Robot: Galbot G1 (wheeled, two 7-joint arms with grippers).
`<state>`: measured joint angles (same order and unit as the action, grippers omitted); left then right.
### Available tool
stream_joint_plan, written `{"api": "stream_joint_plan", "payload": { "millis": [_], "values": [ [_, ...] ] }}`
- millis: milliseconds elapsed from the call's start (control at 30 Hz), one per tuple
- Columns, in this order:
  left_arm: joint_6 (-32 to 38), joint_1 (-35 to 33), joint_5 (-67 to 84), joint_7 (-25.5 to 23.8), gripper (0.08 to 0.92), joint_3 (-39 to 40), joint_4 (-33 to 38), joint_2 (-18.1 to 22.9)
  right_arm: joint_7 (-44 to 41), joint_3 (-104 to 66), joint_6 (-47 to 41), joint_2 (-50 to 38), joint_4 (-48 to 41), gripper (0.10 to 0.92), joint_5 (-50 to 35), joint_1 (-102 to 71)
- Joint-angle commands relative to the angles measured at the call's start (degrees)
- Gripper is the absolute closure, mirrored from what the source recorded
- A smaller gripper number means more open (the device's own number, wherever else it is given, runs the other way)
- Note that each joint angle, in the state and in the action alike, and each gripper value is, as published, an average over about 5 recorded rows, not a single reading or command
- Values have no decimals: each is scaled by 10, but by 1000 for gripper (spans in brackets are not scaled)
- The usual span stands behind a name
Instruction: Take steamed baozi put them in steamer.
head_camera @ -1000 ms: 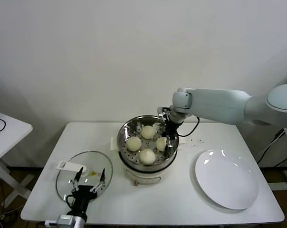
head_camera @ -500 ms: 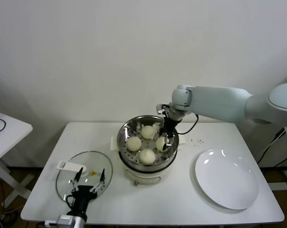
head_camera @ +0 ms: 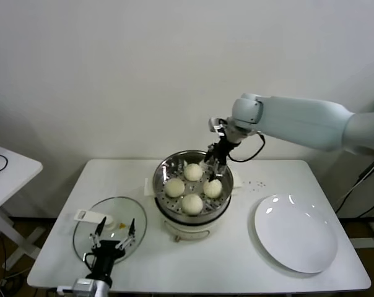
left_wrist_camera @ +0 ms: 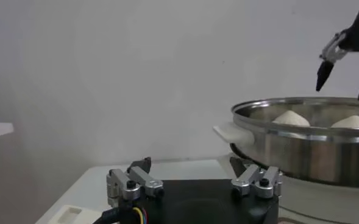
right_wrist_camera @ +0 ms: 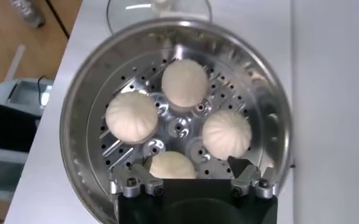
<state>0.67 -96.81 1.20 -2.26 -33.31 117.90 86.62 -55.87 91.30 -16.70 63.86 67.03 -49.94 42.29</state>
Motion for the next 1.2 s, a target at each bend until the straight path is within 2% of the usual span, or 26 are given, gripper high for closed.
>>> {"api": "stream_joint_plan", "payload": {
  "millis": [33,167,333,500,667,767,933,1200],
  "values": [
    [2,-7,2,1,177,-2,4,0,66,-102,8,-150,102,203,38,-20],
    [15,-3,8,-4,177,-14,10,1,123,-187,15,-226,144,203,94,-75],
    [20,-2,14,-6,177,-17,21,2,141,-316,25,-314,193,203,160,-167],
    [21,-2,4,-2,177,-13,24,5,221,-520,34,-395,251,203,213,-362],
    [23,-3,-4,0,177,-9,25,9,312,-684,75,-437,285,203,217,-564],
    [23,-5,-8,2,177,-7,28,13,335,-845,94,-423,302,203,228,-719],
    [22,-9,-13,4,177,-5,31,15,355,-1114,119,-323,338,203,244,-970],
    [23,-12,-8,6,177,-19,29,12,358,-1305,216,-122,374,203,272,-1171]
  ]
}}
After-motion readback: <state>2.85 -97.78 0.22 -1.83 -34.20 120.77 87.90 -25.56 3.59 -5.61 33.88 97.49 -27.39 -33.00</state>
